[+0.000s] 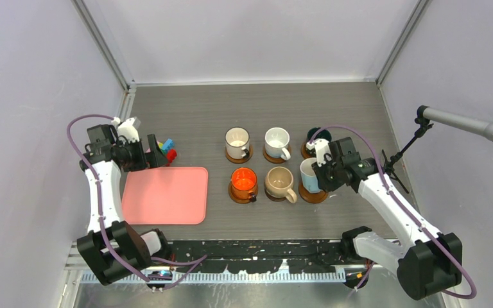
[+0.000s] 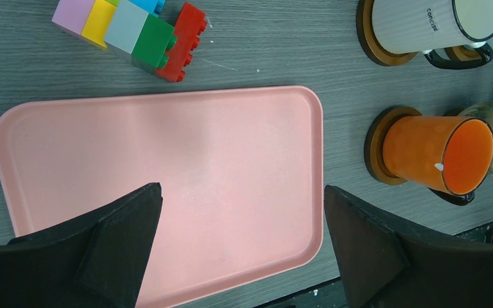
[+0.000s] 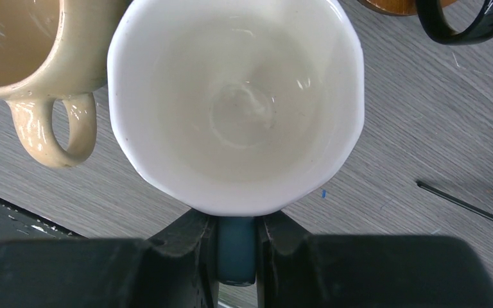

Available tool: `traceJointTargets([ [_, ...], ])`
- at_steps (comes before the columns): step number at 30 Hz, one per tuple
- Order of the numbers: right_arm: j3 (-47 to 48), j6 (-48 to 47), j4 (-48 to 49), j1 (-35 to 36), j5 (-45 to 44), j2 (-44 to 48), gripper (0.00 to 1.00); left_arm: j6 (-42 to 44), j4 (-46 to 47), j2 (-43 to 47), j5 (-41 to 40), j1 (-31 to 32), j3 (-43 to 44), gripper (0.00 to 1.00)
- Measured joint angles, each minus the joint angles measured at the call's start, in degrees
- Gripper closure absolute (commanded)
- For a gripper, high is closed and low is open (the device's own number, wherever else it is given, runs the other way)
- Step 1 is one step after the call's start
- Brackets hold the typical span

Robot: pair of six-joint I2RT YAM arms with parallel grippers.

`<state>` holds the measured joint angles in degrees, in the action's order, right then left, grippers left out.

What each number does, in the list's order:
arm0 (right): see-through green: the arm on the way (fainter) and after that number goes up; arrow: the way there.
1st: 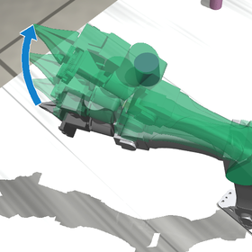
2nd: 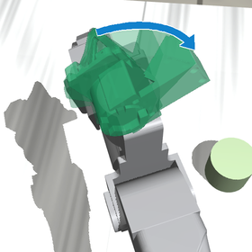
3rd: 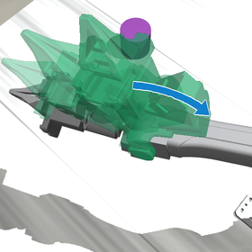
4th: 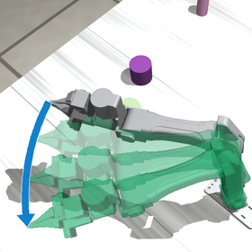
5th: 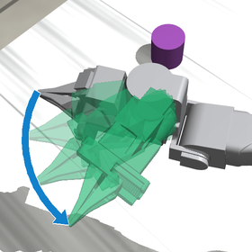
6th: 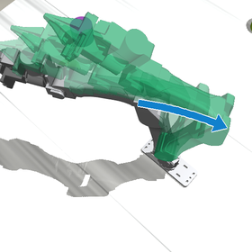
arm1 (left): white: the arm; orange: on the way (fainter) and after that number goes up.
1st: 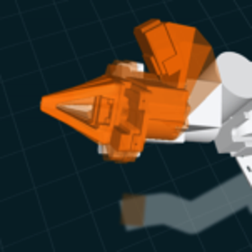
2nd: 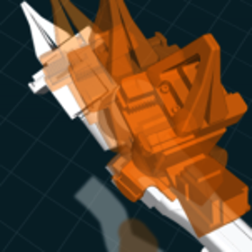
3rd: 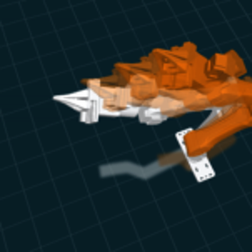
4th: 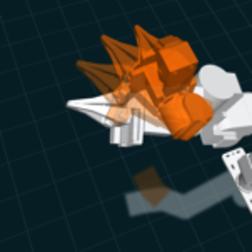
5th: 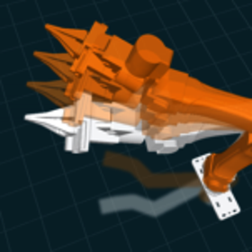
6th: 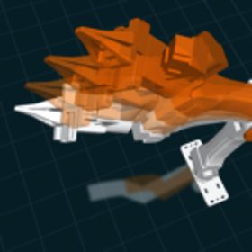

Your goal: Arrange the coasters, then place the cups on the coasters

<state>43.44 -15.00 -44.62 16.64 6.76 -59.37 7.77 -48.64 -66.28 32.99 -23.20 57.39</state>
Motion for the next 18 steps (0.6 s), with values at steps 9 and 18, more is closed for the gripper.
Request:
traceJointTargets([
  [9, 0.15, -1.44, -0.28, -0.44, 0.96, -0.15, 0.64, 0.0, 0.02, 0.0, -0.76, 0.0, 0.0, 0.0],
  [18, 1.53, -4.2, -3.45, -0.63, 2.19, -0.15, 0.53, 0.0, 0.02, -0.2, -1.33, 0.0, 0.0, 0.0],
])
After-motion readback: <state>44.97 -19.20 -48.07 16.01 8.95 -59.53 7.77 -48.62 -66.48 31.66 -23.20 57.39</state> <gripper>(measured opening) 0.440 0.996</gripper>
